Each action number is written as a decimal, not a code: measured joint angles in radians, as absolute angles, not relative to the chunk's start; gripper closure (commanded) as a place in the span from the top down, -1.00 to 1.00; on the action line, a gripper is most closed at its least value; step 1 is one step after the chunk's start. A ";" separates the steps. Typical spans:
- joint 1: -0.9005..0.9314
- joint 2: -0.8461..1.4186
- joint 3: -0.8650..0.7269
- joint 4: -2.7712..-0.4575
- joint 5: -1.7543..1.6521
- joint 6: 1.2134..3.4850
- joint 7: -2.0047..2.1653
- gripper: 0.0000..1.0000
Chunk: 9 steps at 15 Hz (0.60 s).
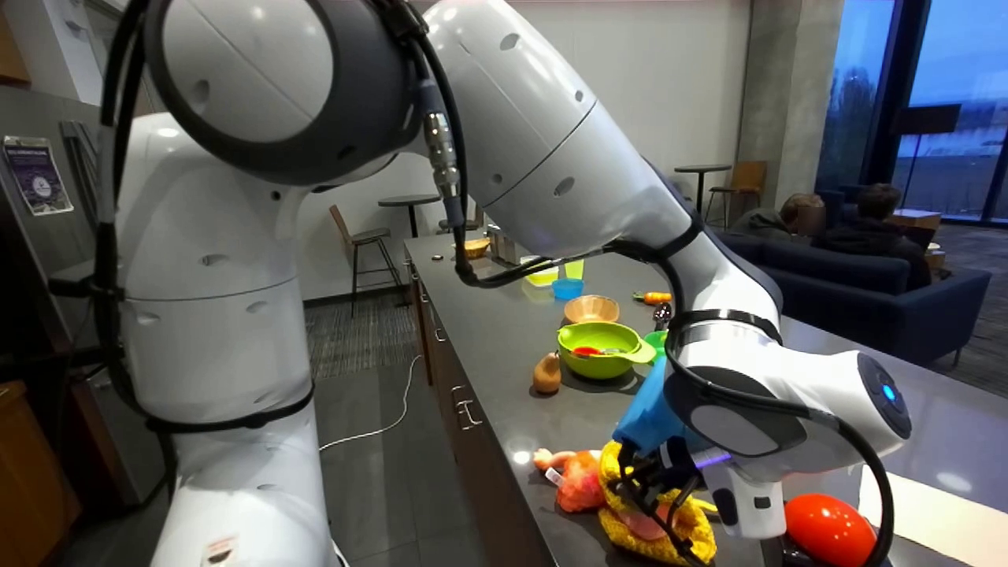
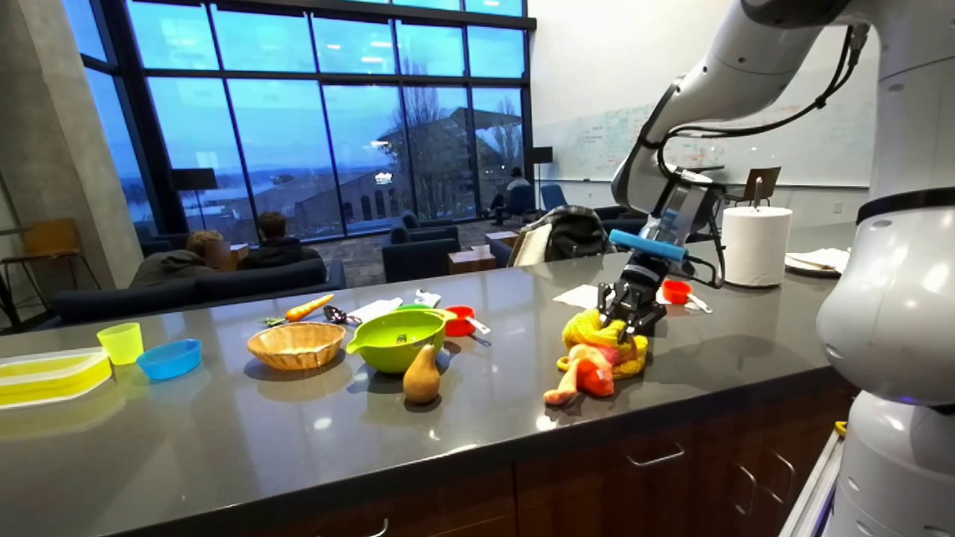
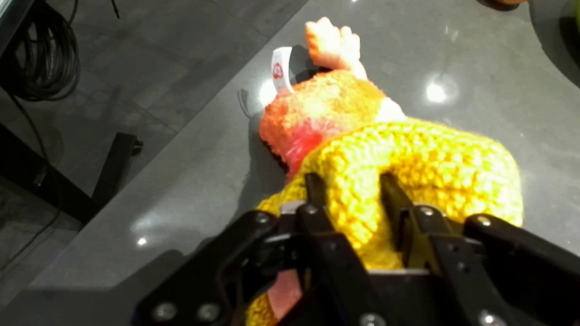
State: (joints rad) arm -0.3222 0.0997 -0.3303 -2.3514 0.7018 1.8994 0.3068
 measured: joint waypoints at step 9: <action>-0.306 0.100 -0.316 -2.322 0.647 1.941 0.307 1.00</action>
State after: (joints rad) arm -0.3065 0.0999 -0.3164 -2.3219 0.6472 1.9408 0.3071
